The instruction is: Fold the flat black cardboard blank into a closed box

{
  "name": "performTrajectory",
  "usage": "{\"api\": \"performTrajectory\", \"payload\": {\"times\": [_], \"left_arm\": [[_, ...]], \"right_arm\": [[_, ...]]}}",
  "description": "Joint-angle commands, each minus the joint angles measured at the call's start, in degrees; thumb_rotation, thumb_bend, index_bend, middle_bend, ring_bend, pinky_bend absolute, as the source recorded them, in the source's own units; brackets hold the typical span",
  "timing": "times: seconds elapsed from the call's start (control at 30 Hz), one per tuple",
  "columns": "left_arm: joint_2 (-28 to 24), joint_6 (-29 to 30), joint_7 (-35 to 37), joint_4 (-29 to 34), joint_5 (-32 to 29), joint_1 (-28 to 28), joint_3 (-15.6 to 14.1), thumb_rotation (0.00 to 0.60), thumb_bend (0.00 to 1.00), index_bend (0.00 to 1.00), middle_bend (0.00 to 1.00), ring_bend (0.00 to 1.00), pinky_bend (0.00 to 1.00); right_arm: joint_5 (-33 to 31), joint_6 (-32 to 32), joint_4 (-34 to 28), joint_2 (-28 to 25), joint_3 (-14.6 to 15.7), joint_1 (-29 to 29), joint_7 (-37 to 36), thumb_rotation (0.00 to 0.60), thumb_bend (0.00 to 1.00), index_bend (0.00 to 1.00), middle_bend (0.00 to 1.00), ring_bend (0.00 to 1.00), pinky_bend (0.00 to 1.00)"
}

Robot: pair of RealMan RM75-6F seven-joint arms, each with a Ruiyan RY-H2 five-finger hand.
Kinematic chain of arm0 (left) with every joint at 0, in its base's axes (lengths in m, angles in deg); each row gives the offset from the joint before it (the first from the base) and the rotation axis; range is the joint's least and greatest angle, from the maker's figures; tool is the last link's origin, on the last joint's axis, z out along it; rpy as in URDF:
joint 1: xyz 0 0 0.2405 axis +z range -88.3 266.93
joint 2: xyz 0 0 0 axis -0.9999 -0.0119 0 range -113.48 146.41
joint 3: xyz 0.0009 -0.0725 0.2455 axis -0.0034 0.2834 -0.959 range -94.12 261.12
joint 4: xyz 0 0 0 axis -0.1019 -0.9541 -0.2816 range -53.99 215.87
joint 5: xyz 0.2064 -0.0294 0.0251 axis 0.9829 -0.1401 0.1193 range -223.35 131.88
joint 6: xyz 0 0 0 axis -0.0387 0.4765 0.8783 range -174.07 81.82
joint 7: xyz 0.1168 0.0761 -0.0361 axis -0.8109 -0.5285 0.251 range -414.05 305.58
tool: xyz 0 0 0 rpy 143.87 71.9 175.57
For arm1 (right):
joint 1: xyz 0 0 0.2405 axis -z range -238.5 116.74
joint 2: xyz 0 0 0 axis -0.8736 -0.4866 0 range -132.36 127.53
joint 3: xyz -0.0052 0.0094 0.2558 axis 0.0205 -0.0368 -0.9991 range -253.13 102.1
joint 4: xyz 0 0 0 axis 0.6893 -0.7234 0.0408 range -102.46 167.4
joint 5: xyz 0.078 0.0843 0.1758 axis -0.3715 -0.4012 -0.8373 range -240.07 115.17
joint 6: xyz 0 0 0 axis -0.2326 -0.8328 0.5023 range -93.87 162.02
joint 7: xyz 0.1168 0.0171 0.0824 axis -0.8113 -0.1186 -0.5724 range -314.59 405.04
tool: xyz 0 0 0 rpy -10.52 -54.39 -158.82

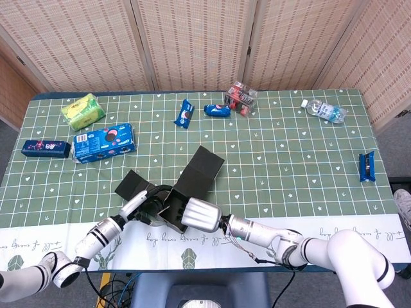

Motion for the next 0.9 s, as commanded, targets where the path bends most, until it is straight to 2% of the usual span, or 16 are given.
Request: {"api": "performTrajectory", "payload": {"times": [0.03,0.17,0.27,0.33,0.4,0.47,0.57,0.63,0.9], "left_arm": [[0.05,-0.11,0.05,0.04,-0.03,-0.09,0.03,0.6,0.17,0.15,0.17,0.47,0.46],[0.21,-0.36,-0.01,0.03,-0.23,-0.24,0.18,0.6,0.17,0.15,0.17,0.47,0.46],[0.29,-0.57,-0.15,0.13,-0.43,-0.33,0.32,0.6,0.17,0.15,0.17,0.47,0.46],[0.39,-0.59,-0.7,0.19,-0.6,-0.33,0.45,0.6,0.17,0.15,0.17,0.47,0.46],[0.44,-0.58,-1.57,0.35,-0.86,-0.25,0.62,0.6,0.17,0.14,0.16,0.46,0.46],[0.36,-0.59,-2.32,0.69,-1.06,-0.19,0.75,0.6,0.16,0.11,0.13,0.47,0.46],[0.2,-0.22,-4.0,1.4,-1.57,0.06,1.19,0.6,0.16,0.05,0.06,0.48,0.45],[0.04,0.03,-5.24,2.07,-1.96,0.3,1.48,0.6,0.15,0.03,0.03,0.42,0.45],[-1.04,1.13,-9.22,4.82,-3.26,1.61,2.19,0.6,0.15,0.03,0.01,0.36,0.44]], "right_arm": [[-0.27,-0.22,-0.29,-0.22,-0.04,-0.13,-0.36,0.6,0.48,0.66,0.67,0.6,0.61],[-0.36,-0.37,-0.61,-0.67,0.14,-0.18,-0.68,0.6,0.48,0.67,0.68,0.6,0.61],[-0.59,-0.47,-1.11,-1.38,0.16,-0.18,-1.03,0.6,0.46,0.66,0.63,0.6,0.61],[-0.97,-0.58,-1.51,-2.06,-0.1,-0.11,-0.63,0.6,0.39,0.6,0.54,0.6,0.6],[-1.7,-0.78,-2.13,-2.73,-0.54,0.12,0.08,0.6,0.27,0.44,0.42,0.6,0.57],[-2.61,-1.07,-3.12,-3.29,-0.94,0.47,0.57,0.6,0.18,0.3,0.33,0.59,0.55],[-3.75,-1.24,-4.55,-4.02,-1.38,1.21,2.13,0.6,0.12,0.19,0.28,0.58,0.54],[-4.27,-1.01,-5.36,-4.45,-1.49,1.8,2.76,0.6,0.1,0.16,0.26,0.58,0.54],[-6.28,2.33,-8.48,-6.31,-2.46,4.88,3.07,0.6,0.08,0.13,0.2,0.57,0.54]]}}
